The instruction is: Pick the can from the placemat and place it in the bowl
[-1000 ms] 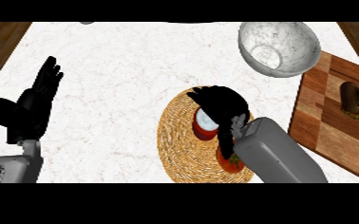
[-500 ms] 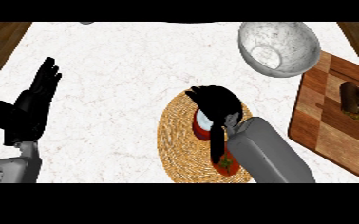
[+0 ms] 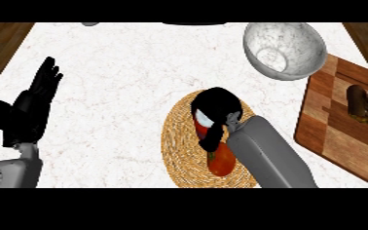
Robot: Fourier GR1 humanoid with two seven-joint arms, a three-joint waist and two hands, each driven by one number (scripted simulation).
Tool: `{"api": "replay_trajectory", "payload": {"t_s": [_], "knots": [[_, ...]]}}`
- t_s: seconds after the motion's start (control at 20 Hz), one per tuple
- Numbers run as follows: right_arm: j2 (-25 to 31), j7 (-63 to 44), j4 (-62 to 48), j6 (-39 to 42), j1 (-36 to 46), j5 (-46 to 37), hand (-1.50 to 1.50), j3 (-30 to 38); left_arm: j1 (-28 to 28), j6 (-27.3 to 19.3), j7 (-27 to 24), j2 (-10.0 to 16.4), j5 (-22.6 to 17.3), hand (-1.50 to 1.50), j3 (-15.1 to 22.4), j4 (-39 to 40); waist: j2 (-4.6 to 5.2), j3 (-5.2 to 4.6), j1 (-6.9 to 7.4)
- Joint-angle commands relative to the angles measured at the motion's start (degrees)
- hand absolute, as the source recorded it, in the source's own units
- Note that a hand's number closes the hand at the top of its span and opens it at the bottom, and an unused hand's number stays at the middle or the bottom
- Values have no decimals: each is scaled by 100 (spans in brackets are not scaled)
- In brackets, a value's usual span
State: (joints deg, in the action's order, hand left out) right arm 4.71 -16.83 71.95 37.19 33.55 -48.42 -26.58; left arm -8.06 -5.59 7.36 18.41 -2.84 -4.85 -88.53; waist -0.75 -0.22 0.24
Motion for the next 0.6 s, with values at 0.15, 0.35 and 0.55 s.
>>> {"api": "replay_trajectory", "payload": {"t_s": [0.15, 0.35, 0.55], "knots": [[-295, 481, -1070, -522, 438, -399, 150, 238, -313, 124, 175, 26, 2, 0, -200, 150, 92, 22, 14], [-458, 37, -1115, -1218, 360, -632, 150, 542, 39, 86, -220, -143, 181, 0, -67, 70, 93, 22, 29], [-466, -520, -1595, -1811, 882, -566, 150, 795, -142, -3, -37, -239, 293, 0, 38, 151, 98, 22, 53]]}}
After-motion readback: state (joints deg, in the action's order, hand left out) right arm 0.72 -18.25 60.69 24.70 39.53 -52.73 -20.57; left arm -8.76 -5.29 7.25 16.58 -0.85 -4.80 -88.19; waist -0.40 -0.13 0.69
